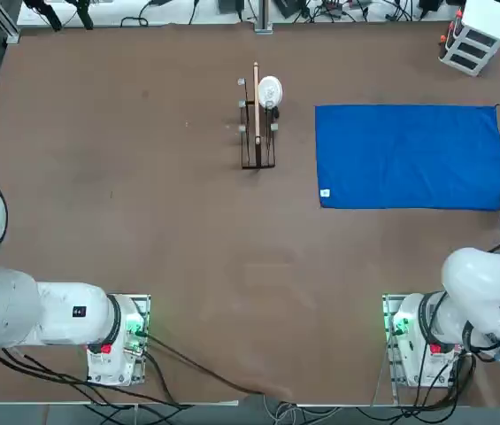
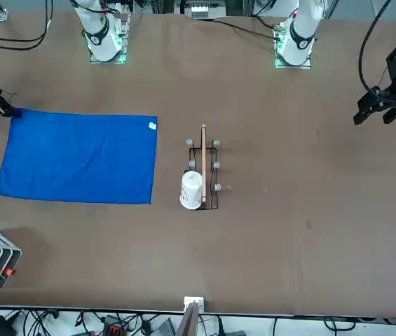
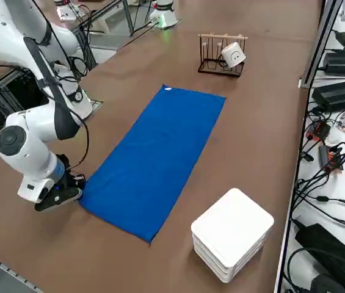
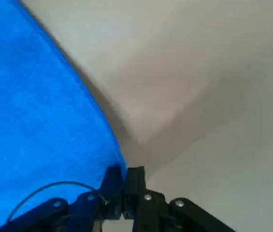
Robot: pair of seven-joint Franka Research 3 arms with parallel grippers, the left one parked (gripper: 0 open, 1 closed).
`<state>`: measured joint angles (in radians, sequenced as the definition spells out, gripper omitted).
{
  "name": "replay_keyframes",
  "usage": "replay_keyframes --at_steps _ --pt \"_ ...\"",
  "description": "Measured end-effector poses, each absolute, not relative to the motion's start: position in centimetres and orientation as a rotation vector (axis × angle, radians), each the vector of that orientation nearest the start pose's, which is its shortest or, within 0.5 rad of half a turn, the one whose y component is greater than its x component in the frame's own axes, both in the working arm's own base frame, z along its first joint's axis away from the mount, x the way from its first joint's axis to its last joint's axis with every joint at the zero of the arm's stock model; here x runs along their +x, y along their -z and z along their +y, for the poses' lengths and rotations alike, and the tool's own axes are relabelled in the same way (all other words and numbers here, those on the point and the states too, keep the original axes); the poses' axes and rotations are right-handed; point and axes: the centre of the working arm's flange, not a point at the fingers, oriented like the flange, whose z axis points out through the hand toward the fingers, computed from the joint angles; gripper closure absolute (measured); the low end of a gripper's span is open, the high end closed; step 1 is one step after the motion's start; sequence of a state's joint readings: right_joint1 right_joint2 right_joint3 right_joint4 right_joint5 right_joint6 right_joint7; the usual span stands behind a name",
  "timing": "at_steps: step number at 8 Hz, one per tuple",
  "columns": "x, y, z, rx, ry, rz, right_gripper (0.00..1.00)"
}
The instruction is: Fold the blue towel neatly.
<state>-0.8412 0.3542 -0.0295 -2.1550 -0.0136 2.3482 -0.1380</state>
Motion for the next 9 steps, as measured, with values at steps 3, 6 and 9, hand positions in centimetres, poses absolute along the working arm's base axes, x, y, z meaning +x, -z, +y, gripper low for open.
replay_keyframes --at_steps 3,6,9 --pt "40.3 -25.9 -38.0 -2.908 -0.258 0.904 0.99" --pt "45.8 -29.9 -29.0 -2.947 -0.33 0.618 0.99" --pt "49.8 -32.0 -18.5 -2.982 -0.39 0.314 0.99"
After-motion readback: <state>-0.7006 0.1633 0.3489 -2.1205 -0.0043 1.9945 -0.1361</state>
